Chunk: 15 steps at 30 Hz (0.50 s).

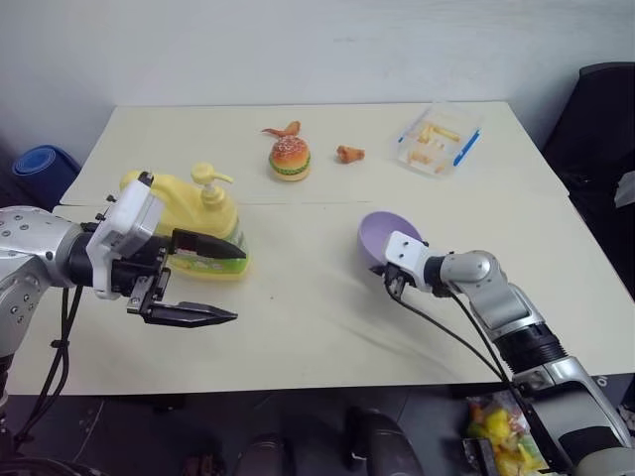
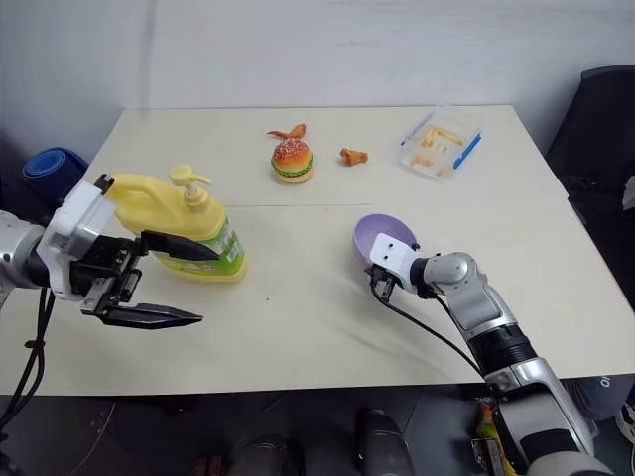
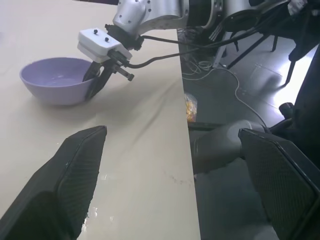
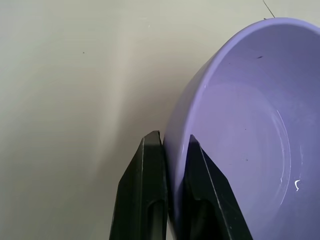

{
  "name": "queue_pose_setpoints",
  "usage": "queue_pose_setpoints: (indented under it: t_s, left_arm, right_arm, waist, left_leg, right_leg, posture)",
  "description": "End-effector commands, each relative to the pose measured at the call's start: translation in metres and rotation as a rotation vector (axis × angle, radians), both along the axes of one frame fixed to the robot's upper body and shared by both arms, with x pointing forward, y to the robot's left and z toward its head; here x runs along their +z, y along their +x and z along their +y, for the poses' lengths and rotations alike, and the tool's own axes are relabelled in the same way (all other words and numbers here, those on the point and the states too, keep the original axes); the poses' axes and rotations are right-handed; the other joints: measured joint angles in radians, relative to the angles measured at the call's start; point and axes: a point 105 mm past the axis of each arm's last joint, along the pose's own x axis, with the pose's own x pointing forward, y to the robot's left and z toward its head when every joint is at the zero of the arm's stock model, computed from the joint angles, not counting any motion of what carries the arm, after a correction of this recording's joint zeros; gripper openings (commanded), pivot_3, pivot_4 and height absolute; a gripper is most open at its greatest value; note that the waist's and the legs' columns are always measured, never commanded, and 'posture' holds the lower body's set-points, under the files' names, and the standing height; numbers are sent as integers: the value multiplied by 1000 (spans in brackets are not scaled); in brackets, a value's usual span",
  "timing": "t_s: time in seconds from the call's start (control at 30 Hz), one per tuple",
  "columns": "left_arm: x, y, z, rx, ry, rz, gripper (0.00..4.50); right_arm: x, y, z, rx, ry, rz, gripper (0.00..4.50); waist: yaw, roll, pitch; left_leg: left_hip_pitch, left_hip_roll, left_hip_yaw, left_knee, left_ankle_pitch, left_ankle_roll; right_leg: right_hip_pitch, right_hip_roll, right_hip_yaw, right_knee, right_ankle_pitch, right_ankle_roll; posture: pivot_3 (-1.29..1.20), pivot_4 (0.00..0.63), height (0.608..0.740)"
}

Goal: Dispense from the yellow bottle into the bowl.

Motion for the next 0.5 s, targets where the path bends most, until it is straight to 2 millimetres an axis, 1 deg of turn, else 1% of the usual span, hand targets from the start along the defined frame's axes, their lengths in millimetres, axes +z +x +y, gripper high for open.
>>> queue_pose_setpoints:
  t_s: [0.03, 0.1, 0.17, 0.23, 0.3, 0.37, 0.4, 0.43, 0.5]
  left_arm:
    - [29, 5, 9, 54, -43, -110, 4500]
    - [52, 8, 17, 90, -95, -151, 4500]
    - [66, 10, 21, 111, -124, -176, 4500]
    - [84, 14, 30, 151, -150, -215, 4500]
    - [96, 17, 38, 183, -154, -246, 4500]
    - [104, 21, 45, 213, -141, -274, 4500]
    - [108, 27, 51, 246, -135, -289, 4500]
    - [111, 32, 55, 267, -131, -296, 4500]
    - [112, 42, 61, 296, -121, -309, 4098]
  right_arm:
    - [50, -1, 19, 141, -62, -141, 39]
    - [66, -3, 32, 234, -129, -174, 39]
    - [75, -4, 39, 281, -162, -185, 39]
    - [86, -6, 53, 367, -213, -186, 39]
    - [93, -9, 64, 436, -249, -177, 39]
    - [99, -11, 78, 496, -270, -163, 39]
    - [104, -14, 90, 538, -272, -151, 39]
    - [107, -16, 98, 565, -273, -143, 39]
    - [115, -20, 115, 616, -266, -140, 0]
  waist:
    - [-1, 0, 0]
    - [-4, 0, 0]
    - [-5, 0, 1]
    - [-4, 0, 1]
    - [-4, 0, 1]
    - [-5, -1, 1]
    - [-6, -1, 1]
    - [-6, -1, 1]
    - [-8, -1, 1]
  left_leg:
    - [0, 0, 0, 0, 0, 0]
    - [0, 0, 1, 0, 0, 0]
    - [0, 1, 1, 1, 0, 0]
    - [0, 1, 1, 0, 0, 0]
    - [0, 0, 1, -1, 0, 0]
    - [-1, 0, 2, 0, 0, 0]
    - [-1, -1, 2, 0, 0, 0]
    - [-1, -1, 3, 1, 0, 0]
    - [-1, -2, 4, 2, 0, 0]
  right_leg:
    - [0, 0, 0, 0, 0, 0]
    - [-1, 0, 0, 1, 0, 0]
    - [-2, 1, 0, 2, 0, 0]
    - [-2, 1, 0, 2, 0, -1]
    - [-2, 1, -3, 2, 0, -1]
    - [-3, 2, -6, 2, 0, 0]
    - [-3, 2, -7, 2, 0, 0]
    - [-3, 2, -7, 2, 0, 0]
    - [-3, 3, -8, 4, 0, 0]
  posture:
    - [0, 150, 740]
    - [0, 150, 740]
    - [0, 150, 740]
    - [0, 150, 740]
    - [0, 150, 740]
    - [0, 150, 740]
    - [0, 150, 740]
    - [0, 150, 740]
    - [0, 150, 740]
